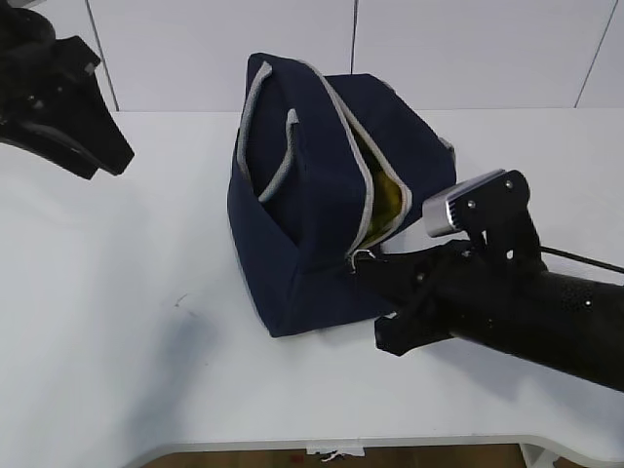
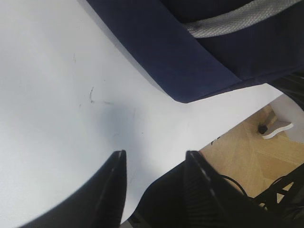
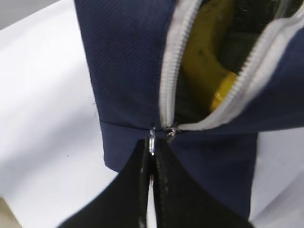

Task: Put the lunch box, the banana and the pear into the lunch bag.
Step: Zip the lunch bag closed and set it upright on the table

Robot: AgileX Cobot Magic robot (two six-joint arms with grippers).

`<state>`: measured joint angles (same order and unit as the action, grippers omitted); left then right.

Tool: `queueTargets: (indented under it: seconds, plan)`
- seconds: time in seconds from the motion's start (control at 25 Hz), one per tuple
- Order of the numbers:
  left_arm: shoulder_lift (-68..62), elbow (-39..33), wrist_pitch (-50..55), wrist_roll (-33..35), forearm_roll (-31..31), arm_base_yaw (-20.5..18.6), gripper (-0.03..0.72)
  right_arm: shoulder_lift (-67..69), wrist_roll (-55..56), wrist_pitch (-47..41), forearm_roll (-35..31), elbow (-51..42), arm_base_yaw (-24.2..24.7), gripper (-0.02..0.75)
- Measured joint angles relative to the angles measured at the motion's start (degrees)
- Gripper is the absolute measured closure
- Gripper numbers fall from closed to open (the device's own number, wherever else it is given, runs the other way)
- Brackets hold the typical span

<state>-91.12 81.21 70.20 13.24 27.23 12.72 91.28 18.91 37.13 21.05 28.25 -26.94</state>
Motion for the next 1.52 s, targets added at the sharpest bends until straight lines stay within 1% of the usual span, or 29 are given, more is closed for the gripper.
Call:
queueTargets:
  seconds: [0.36, 0.6, 0.68, 0.88, 1.04, 1.16, 1.36, 1.52]
  plan:
    - [0.0, 0.0, 0.0, 0.0, 0.09, 0.0, 0.381, -9.05, 1.01, -10.79, 0.09, 0.63, 0.0, 0.749]
    - [0.0, 0.0, 0.0, 0.0, -0.83, 0.0, 0.381, -10.57, 2.62, -19.38, 0.87, 6.88, 0.0, 0.749]
    - [0.0, 0.0, 0.0, 0.0, -1.41, 0.0, 0.381, -10.57, 4.98, -21.41, 3.53, 9.45, 0.0, 0.749]
    - [0.0, 0.0, 0.0, 0.0, -2.81, 0.0, 0.381, -10.57, 14.26, -25.5, 12.67, 16.29, 0.0, 0.749]
    - [0.0, 0.0, 0.0, 0.53, -3.16, 0.0, 0.381, -10.57, 21.11, -25.91, 18.44, 20.88, 0.0, 0.749]
    - [0.0, 0.0, 0.0, 1.58, -3.28, 0.0, 0.381, -9.68, 28.26, -25.91, 23.11, 23.69, 0.0, 0.749]
    - [0.0, 0.0, 0.0, 2.6, -3.28, 0.0, 0.381, -6.59, 38.76, -25.91, 32.33, 27.27, 0.0, 0.749]
    - [0.0, 0.0, 0.0, 3.56, -3.4, 1.9, 0.381, -4.12, 44.23, -25.81, 37.91, 30.33, 0.0, 0.749]
